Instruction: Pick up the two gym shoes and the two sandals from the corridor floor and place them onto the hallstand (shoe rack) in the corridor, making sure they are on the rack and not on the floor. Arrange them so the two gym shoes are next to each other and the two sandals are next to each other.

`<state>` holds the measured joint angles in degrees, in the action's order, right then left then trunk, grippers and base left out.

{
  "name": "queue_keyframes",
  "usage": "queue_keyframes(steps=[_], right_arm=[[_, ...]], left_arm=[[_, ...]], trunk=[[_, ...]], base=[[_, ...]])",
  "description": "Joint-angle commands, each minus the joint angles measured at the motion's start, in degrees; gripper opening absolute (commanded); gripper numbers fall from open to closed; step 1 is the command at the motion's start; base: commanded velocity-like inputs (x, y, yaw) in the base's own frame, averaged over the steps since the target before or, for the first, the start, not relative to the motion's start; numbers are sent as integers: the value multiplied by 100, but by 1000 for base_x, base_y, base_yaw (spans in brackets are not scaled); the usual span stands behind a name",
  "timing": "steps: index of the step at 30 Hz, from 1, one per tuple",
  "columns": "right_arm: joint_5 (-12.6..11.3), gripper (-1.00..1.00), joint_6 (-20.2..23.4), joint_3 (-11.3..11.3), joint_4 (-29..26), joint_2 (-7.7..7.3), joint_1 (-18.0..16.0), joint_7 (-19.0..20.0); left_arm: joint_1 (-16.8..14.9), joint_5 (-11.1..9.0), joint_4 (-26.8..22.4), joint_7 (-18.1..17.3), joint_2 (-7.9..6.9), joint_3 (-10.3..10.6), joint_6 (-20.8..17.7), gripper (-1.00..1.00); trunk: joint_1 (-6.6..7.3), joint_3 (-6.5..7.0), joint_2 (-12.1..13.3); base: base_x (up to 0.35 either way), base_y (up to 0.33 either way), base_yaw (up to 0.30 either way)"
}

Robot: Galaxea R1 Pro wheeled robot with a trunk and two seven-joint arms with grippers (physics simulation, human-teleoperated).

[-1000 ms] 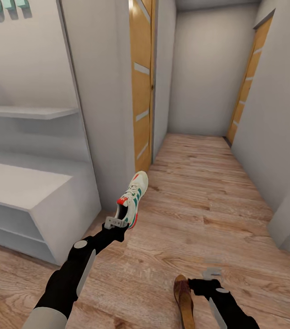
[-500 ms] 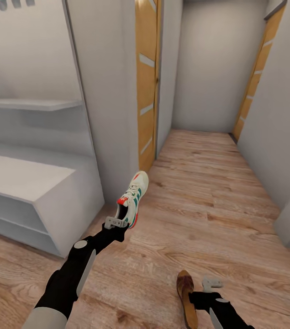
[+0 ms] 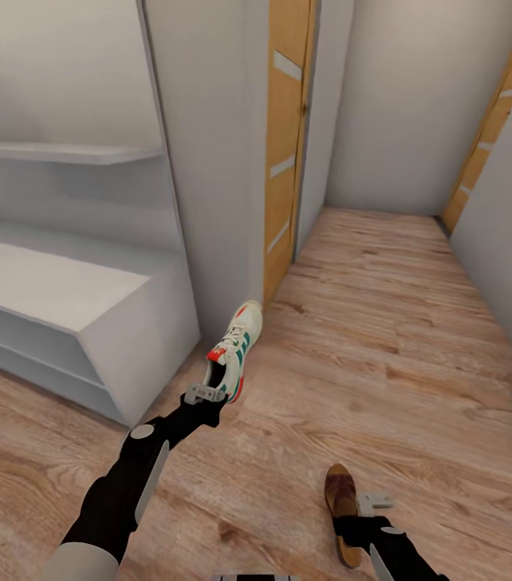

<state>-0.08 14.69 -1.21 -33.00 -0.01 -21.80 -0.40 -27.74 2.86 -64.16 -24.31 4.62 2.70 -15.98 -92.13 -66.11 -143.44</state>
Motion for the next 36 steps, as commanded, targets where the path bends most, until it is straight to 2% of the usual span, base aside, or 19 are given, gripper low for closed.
queue_keyframes(steps=[1, 7, 12, 16, 25, 36], right_arm=[[-3, 100, 34, -7, -13, 1, 1, -4], [-9, 100, 32, -11, -13, -2, 1, -4], [21, 100, -841, -11, -13, -2, 1, -4], [30, 100, -1191, -23, -13, -11, 1, -4], [42, 100, -1280, -28, -13, -41, 1, -4], [24, 100, -1284, -35, -28, -50, 1, -4]], left_arm=[[-3, 21, -8, -29, 4, -8, -28, -100], [-3, 21, -8, -30, 4, -6, -28, -100], [-3, 16, -8, -30, 4, -9, -28, -100], [-3, 14, -8, -30, 4, -9, -28, -100], [-3, 13, -8, -30, 4, -6, -28, -100], [-3, 13, -6, -30, 6, -6, -20, -100]], trunk=[[-1, -36, -4], [-17, -223, -12], [-27, -327, -17], [-27, -329, -17], [-27, -337, -17], [-55, -677, -32]], base=[[0, 0, 150], [0, 0, 70], [0, 0, 5], [0, 0, 0], [0, 0, 0], [0, 0, 0]])
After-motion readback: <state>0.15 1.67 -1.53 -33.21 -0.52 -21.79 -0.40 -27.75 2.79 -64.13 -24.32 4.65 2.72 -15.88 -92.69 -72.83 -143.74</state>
